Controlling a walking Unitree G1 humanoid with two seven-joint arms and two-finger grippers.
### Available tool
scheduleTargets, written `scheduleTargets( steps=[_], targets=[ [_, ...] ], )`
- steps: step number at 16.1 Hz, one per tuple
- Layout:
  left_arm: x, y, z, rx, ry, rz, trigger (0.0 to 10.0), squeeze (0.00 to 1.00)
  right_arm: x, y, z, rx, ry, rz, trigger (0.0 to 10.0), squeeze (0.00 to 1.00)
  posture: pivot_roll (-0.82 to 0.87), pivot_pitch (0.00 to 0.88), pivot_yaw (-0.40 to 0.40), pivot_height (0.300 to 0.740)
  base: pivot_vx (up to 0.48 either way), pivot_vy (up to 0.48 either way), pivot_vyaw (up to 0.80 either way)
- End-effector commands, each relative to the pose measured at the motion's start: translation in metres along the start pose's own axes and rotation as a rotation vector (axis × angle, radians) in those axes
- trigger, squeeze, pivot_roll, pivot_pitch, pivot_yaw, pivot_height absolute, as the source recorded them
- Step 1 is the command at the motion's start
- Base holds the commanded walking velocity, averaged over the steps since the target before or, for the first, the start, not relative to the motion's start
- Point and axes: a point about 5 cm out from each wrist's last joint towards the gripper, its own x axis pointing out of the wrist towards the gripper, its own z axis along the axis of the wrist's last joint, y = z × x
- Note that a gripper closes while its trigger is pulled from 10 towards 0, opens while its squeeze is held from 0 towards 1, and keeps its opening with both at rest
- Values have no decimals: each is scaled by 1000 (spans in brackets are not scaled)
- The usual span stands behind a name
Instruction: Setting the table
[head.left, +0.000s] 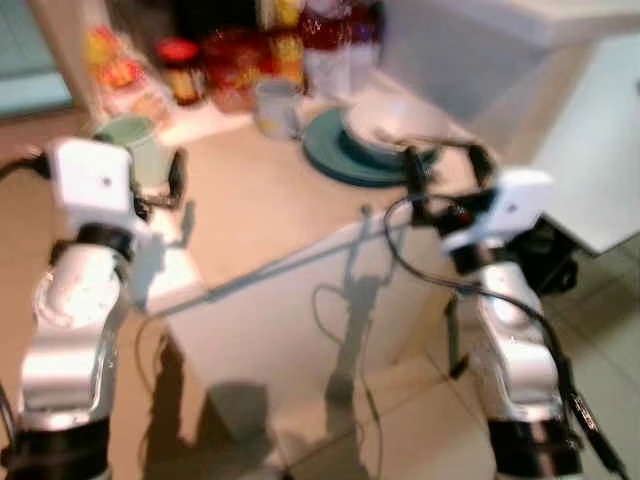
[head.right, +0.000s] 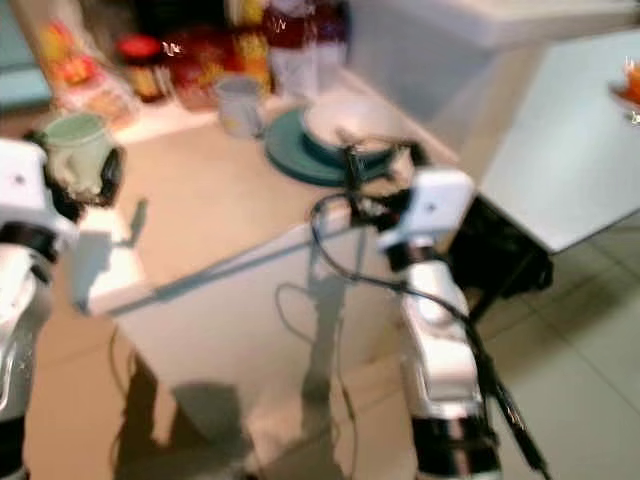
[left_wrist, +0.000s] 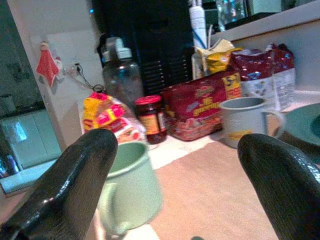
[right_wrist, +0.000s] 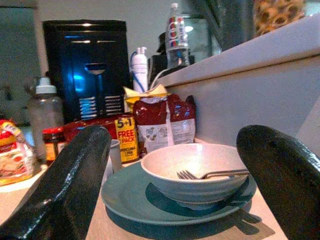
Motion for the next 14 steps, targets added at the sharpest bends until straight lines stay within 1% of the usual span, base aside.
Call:
scheduleTargets(
  steps=[1,2,3,4,7,9,14],
  targets=[
    [6,-5,-2,-13,14,-28,10000,0,2,7,0,8,14,33,10000,0,138,0,-20,740,0,0,0],
    [7,-10,-5,-16,28,-52,10000,0,2,8,-4,-3,43,47,10000,0,136,0,-18,740,0,0,0],
    [10,-22,-13,-46,68,-98,10000,0,0,9,-14,-23,103,52,10000,0,134,0,-20,740,0,0,0],
    [12,-28,-20,-73,108,-120,10000,0,0,9,-16,-33,115,47,10000,0,133,0,-20,740,0,0,0],
    [26,-41,-23,-125,105,-156,10000,0,0,3,-17,-37,126,34,10000,0,124,0,-17,740,0,0,0],
    [33,-46,-24,-140,98,-171,10000,0,0,-2,-18,-45,145,25,10000,0,125,0,-24,740,0,0,0],
    [33,-46,-24,-140,98,-171,10000,0,0,-2,-18,-45,145,25,10000,0,125,0,-24,740,0,0,0]
  ],
)
